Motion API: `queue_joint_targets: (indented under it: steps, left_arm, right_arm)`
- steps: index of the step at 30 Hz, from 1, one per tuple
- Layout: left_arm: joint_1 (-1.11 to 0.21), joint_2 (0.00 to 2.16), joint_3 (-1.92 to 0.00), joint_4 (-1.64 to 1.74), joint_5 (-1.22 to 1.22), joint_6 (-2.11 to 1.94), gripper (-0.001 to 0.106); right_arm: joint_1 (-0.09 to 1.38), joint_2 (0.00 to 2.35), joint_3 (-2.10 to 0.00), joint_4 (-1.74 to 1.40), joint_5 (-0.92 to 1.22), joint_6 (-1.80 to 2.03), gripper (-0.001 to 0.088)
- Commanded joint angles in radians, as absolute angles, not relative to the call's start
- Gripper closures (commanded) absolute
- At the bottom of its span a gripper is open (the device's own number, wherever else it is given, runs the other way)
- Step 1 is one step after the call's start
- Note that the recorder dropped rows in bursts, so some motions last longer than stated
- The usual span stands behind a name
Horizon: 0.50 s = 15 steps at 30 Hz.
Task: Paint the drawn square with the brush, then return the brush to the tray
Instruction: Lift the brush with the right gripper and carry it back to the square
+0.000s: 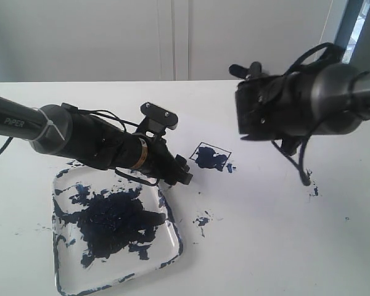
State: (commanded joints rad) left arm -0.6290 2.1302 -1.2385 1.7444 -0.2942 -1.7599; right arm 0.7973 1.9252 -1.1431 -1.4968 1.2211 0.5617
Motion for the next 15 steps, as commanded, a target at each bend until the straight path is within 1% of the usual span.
queue_joint_targets:
  steps: [15]
  left_arm:
    - [-0.629,2.130,-1.238,1.744,-0.296,-1.777,0.033]
  right_arm:
    - [0.837,2.066,-1.127,-1.435,1.221,0.441,0.0868]
